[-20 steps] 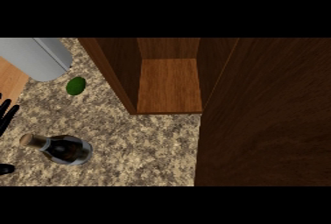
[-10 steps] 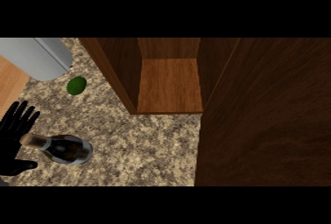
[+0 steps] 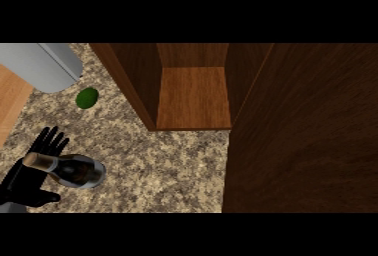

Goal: Pick up the wine, place it into the cabinet and close the cabinet

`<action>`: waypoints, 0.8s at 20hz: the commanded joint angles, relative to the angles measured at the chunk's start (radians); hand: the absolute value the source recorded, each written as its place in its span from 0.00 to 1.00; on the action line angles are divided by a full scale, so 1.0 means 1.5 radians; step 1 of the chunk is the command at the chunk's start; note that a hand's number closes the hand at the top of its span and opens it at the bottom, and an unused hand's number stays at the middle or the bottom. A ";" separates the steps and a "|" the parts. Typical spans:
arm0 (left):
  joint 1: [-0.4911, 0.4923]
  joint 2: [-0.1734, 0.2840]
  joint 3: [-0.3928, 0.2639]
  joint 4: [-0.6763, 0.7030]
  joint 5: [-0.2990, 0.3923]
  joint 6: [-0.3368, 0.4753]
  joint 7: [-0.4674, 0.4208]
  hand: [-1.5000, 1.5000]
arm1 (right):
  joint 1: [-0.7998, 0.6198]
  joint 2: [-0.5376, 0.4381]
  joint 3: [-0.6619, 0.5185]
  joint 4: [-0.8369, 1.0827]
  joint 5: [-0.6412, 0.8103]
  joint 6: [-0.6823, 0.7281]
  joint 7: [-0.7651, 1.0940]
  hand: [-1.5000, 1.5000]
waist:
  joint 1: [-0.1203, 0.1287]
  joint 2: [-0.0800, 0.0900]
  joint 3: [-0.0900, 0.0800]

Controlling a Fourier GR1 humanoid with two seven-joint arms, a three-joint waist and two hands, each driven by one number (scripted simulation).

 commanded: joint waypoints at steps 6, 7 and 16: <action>-0.057 0.023 -0.022 0.171 -0.040 -0.062 -0.103 0.00 | -0.022 0.007 -0.012 -0.079 -0.060 -0.009 0.061 0.00 | 0.001 0.002 -0.001; -0.049 0.010 -0.027 0.197 -0.056 -0.048 -0.135 0.00 | 0.031 0.006 0.017 -0.068 -0.036 0.006 0.017 0.00 | -0.003 0.001 -0.001; -0.108 0.015 -0.007 0.277 -0.023 -0.066 -0.144 0.00 | 0.003 0.002 -0.014 -0.087 -0.061 0.007 0.060 0.00 | -0.004 0.002 -0.001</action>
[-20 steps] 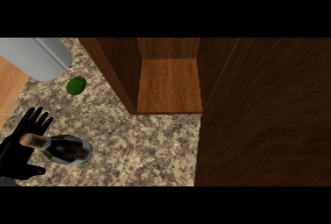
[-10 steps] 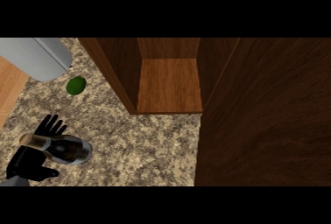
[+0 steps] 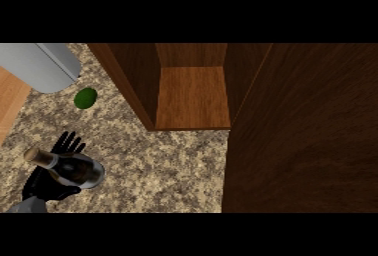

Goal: Pick up the wine, place it into the cabinet and close the cabinet

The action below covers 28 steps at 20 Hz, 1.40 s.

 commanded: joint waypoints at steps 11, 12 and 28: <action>-0.043 -0.038 -0.025 0.066 0.006 -0.130 -0.056 1.00 | 0.049 0.000 0.037 -0.067 -0.004 0.002 0.009 0.00 | -0.005 -0.002 0.000; -0.051 -0.031 -0.027 0.070 0.009 -0.145 -0.044 1.00 | 0.040 -0.006 0.014 -0.055 -0.019 0.007 0.007 0.00 | -0.003 0.000 0.000; 0.043 -0.139 -0.115 -0.121 -0.143 0.304 -0.292 1.00 | 0.024 -0.010 -0.018 -0.070 -0.027 -0.003 0.035 0.00 | 0.013 -0.003 0.002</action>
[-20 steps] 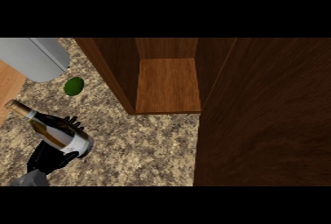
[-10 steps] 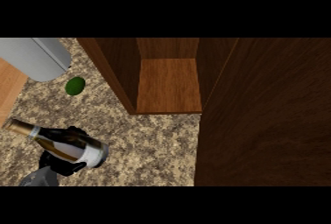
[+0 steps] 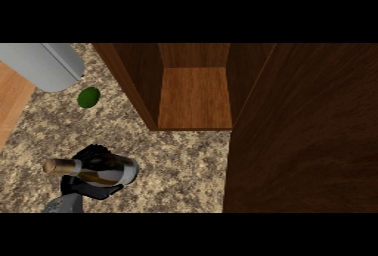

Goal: Pick up the wine, place it into the cabinet and close the cabinet

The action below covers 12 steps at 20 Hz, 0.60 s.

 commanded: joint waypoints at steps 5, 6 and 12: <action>0.022 -0.048 -0.060 -0.131 -0.075 0.176 0.008 1.00 | 0.023 -0.018 -0.028 -0.098 -0.053 -0.003 0.064 0.00 | 0.006 -0.002 0.002; 0.001 -0.062 -0.060 -0.098 -0.080 0.195 -0.003 1.00 | 0.023 -0.023 -0.045 -0.075 -0.076 0.013 0.042 0.00 | 0.002 0.000 0.001; 0.039 -0.107 -0.148 -0.260 -0.061 0.267 0.146 1.00 | 0.018 -0.017 -0.070 -0.044 -0.078 0.024 0.014 0.00 | 0.006 -0.002 0.001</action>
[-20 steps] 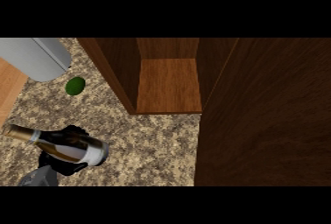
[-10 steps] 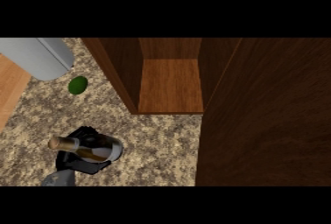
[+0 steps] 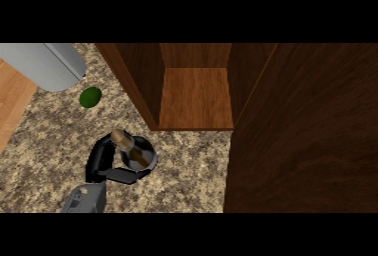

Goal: Pick up the wine, place it into the cabinet and close the cabinet

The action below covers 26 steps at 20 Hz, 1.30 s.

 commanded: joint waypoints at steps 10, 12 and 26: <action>-0.083 -0.028 -0.108 -0.141 0.002 0.132 0.238 1.00 | 0.103 0.002 0.037 -0.085 -0.023 0.018 -0.019 0.00 | -0.009 0.000 0.000; -0.071 -0.028 -0.196 -0.141 0.014 0.201 0.248 1.00 | 0.069 0.020 0.052 -0.067 -0.007 -0.004 0.004 0.00 | -0.008 0.000 -0.001; -0.167 -0.026 -0.268 -0.117 0.017 0.316 0.335 1.00 | 0.052 -0.002 -0.019 -0.040 -0.066 0.039 -0.014 0.00 | -0.029 0.006 -0.001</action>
